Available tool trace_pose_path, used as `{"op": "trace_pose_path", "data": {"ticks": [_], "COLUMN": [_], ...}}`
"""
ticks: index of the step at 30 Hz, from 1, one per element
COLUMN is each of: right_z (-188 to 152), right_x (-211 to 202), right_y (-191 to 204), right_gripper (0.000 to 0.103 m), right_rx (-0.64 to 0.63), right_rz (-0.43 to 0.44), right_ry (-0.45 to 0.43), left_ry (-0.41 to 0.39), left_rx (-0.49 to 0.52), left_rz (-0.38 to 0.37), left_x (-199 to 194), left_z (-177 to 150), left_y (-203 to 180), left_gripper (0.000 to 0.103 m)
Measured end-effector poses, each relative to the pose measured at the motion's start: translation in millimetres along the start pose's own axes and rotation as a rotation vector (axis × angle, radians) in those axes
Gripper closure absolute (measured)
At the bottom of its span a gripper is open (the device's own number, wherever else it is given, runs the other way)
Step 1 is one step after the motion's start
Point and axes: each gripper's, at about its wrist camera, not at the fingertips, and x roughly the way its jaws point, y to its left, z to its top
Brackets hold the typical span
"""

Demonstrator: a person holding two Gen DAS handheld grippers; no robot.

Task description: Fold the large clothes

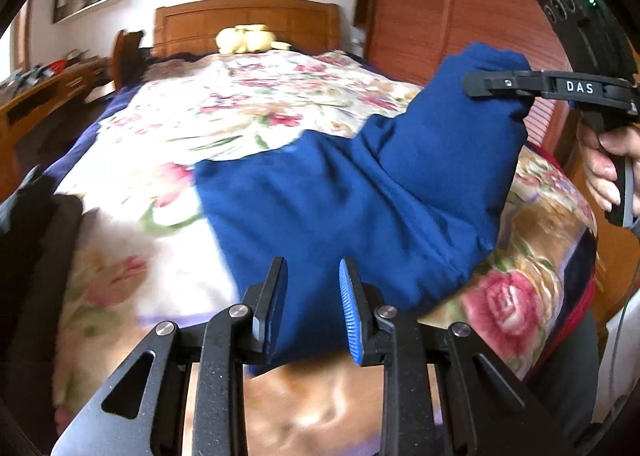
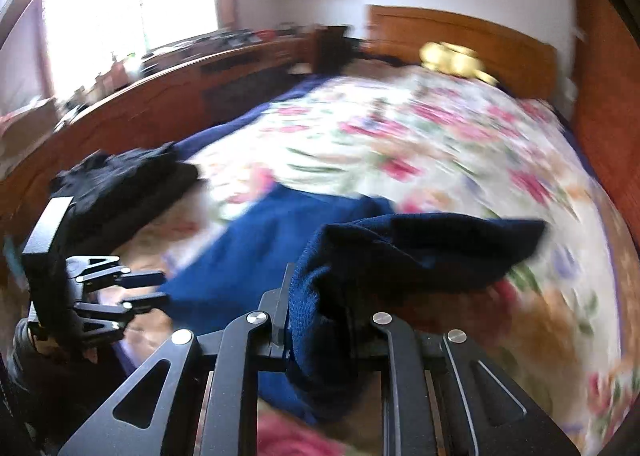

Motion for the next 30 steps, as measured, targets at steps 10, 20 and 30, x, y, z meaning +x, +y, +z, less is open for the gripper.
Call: {"op": "trace_pose_path", "data": {"ticks": [10,20,30], "right_z": [14.1,12.6,-56.0], "right_x": [112.2,61.2,63.0], "right_y": [82.7,76.0,3.6], "right_gripper": [0.079,0.042,0.042], "right_rx": [-0.090,-0.118,-0.078], "right_rz": [0.165,0.131,-0.147], "right_ry": [0.189,0.108,0.213], "left_ry": [-0.030,-0.034,-0.067], "left_rx": [-0.163,-0.139,-0.115], "left_rz": [0.082,0.071,0.038], "left_x": [-17.7,-14.6,-20.5], "left_z": [-12.5,-9.8,-0.7], "left_y": [66.4,57.4,43.5], "left_gripper": [0.075,0.075,0.075]}}
